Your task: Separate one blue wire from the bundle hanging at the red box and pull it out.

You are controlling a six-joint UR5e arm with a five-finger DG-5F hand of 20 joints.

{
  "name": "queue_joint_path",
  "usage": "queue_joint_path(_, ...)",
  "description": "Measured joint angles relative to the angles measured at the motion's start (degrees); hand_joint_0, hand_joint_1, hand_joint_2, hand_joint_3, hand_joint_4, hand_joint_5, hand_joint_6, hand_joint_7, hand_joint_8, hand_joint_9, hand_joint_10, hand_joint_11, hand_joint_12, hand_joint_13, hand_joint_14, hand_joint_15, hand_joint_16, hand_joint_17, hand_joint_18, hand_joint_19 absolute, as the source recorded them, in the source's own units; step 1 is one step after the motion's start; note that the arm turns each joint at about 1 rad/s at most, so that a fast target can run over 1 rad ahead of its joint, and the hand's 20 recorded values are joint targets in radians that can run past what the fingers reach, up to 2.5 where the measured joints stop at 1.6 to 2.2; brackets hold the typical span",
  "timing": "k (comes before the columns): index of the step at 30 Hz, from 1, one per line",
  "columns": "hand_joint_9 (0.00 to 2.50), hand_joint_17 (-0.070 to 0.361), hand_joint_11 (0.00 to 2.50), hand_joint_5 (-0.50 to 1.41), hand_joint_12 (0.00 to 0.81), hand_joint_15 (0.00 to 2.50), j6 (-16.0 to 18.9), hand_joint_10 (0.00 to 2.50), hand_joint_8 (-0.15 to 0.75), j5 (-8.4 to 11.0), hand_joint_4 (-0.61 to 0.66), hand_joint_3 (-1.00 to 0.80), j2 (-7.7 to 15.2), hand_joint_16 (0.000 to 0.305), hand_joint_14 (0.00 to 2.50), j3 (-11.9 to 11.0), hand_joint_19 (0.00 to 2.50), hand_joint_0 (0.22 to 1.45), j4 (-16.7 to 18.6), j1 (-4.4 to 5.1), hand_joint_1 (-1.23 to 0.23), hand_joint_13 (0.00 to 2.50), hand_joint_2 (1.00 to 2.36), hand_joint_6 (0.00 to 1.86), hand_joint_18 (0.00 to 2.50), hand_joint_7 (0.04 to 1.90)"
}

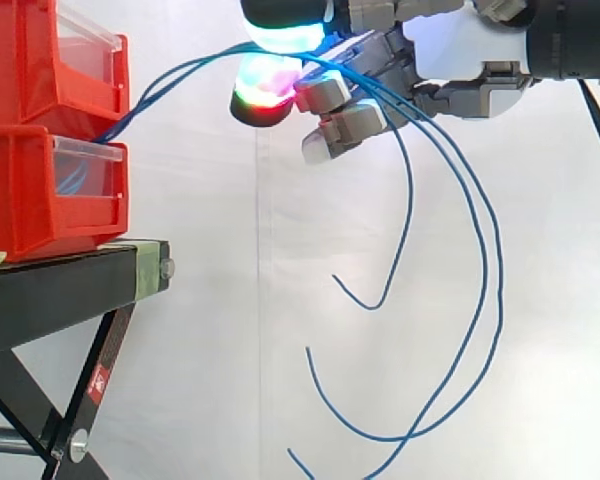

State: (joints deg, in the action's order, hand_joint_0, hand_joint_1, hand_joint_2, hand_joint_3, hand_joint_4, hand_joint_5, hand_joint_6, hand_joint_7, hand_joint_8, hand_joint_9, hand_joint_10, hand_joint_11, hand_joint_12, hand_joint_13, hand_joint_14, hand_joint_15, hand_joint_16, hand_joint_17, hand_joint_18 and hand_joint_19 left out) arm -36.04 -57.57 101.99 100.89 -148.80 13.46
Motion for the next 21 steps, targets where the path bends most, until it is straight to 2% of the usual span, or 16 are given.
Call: queue_joint_path(21, 0.82, 0.111, 1.77, -0.24, 0.346, 1.66, 0.00, 0.00, 0.289, -0.11, 0.20, -0.26, 0.03, 0.049, 0.01, 0.00, 0.55, 0.74, 0.00, -0.01, -0.98, 1.14, 1.02, 0.75, 0.49, 1.10)
